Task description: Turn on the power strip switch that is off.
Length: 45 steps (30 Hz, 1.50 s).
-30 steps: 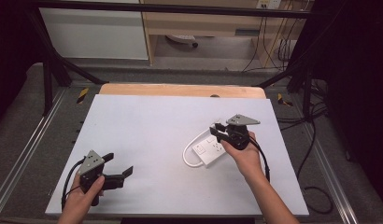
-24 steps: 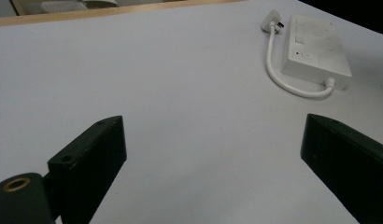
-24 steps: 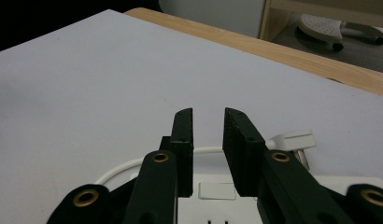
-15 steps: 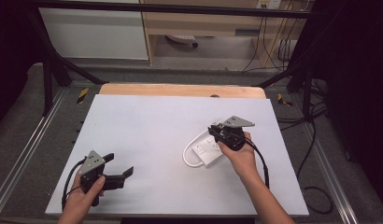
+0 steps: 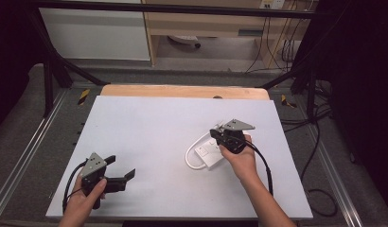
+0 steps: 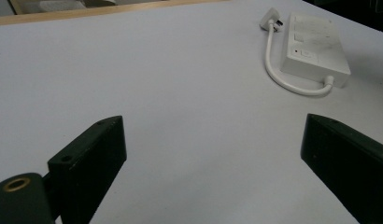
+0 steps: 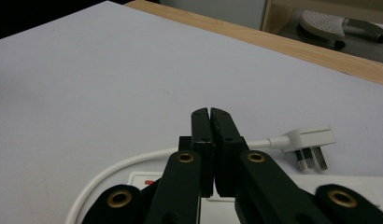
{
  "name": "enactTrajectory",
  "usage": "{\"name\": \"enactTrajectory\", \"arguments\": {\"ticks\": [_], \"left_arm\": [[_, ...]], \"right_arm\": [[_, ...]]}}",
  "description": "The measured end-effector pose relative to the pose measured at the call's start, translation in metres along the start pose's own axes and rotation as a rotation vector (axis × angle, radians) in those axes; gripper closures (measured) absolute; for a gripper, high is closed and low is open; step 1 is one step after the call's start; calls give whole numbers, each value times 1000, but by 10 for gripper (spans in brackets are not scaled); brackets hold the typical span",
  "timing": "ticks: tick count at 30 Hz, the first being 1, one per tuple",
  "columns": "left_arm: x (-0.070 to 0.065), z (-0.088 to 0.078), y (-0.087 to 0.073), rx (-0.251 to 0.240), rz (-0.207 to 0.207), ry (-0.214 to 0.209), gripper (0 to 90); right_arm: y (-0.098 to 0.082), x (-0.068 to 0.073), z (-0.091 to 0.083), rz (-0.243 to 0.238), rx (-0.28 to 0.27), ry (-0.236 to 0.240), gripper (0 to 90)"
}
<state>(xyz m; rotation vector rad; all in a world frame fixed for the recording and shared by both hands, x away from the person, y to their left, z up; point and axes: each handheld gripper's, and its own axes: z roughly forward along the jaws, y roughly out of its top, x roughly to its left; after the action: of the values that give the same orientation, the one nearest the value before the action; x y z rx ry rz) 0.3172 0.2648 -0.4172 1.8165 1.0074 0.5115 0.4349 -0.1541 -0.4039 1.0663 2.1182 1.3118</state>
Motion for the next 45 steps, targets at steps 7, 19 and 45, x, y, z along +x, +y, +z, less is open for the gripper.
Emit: {"name": "enactTrajectory", "arguments": {"ticks": [7,19,45], "left_arm": [[0,0,0,2,-1,0,70],[0,1,0,6,4,1,70],[-1,1,-1,10,6,-3,70]], "right_arm": [[-10,-3,4,21,18,9,900],[-24,-8,10,47,33,-2,900],[-34,-7,21,52,53,5,900]]}}
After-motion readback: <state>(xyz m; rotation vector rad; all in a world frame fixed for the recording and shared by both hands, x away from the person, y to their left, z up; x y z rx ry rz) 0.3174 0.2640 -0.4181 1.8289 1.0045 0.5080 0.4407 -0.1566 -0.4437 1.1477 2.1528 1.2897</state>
